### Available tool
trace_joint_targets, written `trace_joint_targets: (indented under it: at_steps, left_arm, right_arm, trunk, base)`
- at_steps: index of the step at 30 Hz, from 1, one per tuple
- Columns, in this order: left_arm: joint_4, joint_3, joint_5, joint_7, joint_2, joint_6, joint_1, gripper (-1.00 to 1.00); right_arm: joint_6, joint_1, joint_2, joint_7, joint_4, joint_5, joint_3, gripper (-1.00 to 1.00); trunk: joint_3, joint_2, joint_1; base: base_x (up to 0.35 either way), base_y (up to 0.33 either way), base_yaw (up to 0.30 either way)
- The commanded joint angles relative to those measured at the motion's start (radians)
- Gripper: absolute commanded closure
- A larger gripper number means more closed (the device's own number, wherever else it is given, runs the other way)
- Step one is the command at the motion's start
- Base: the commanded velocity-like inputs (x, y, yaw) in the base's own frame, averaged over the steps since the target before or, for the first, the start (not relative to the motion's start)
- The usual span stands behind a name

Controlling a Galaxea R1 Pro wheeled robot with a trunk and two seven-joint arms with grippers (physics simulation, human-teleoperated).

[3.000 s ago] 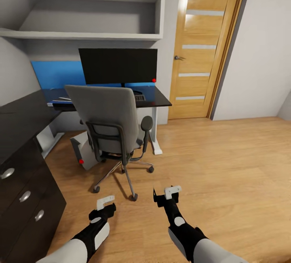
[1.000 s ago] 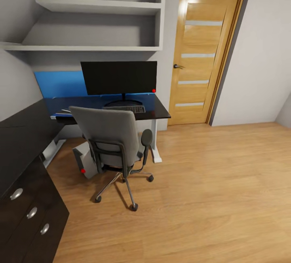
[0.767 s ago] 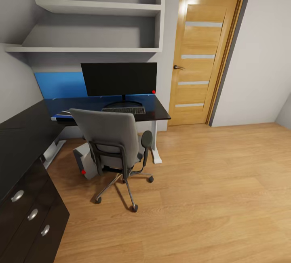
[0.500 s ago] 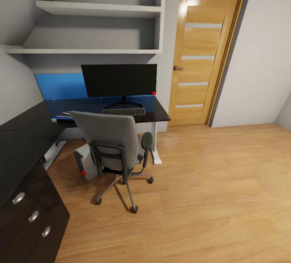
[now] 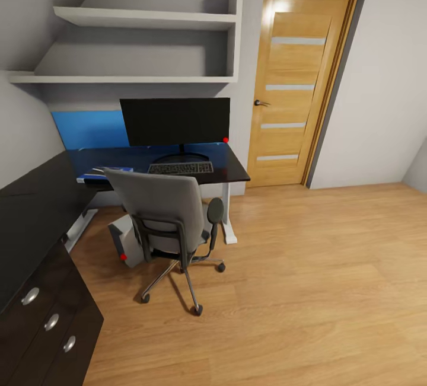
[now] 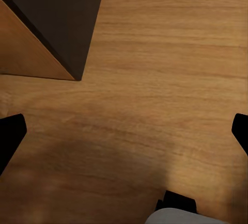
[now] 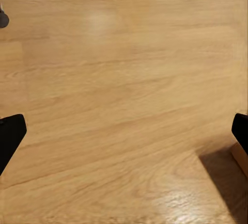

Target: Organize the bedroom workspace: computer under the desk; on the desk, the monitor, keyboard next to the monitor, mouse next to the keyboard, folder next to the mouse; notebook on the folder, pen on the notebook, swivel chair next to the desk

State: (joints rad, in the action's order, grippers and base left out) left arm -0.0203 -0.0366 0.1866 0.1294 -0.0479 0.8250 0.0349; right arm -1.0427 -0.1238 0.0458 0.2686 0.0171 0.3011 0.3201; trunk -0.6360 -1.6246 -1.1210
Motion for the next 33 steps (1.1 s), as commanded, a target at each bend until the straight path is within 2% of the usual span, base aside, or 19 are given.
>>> trace_joint_targets:
  at_steps: [1,8,25,33]
  left_arm:
    - [0.000,-0.003,-0.002,0.002,-0.001,-0.002,0.000,-1.00]
    - [0.000,-0.004,-0.002,0.003,0.002,-0.007,0.000,-1.00]
    - [-0.001,-0.008,-0.003,0.006,0.008,-0.016,0.000,-1.00]
    - [-0.001,-0.008,-0.003,0.003,0.008,-0.073,0.000,-1.00]
  right_arm:
    - [0.016,0.000,-0.018,0.002,-0.023,0.009,0.007,-1.00]
    - [0.077,0.000,-0.030,0.001,-0.033,0.009,0.010,-1.00]
    - [0.088,0.000,-0.032,0.000,-0.035,0.009,0.009,-1.00]
    - [0.089,0.000,-0.031,0.000,-0.036,0.009,0.008,-1.00]
  trunk:
    - [0.002,0.007,0.004]
    - [0.024,0.056,0.031]
    - [0.078,0.175,0.096]
    - [0.103,0.231,0.127]
  base:
    - [0.000,0.000,0.000]
    - [0.000,0.000,0.000]
    - [0.000,0.000,0.000]
    - [0.000,0.000,0.000]
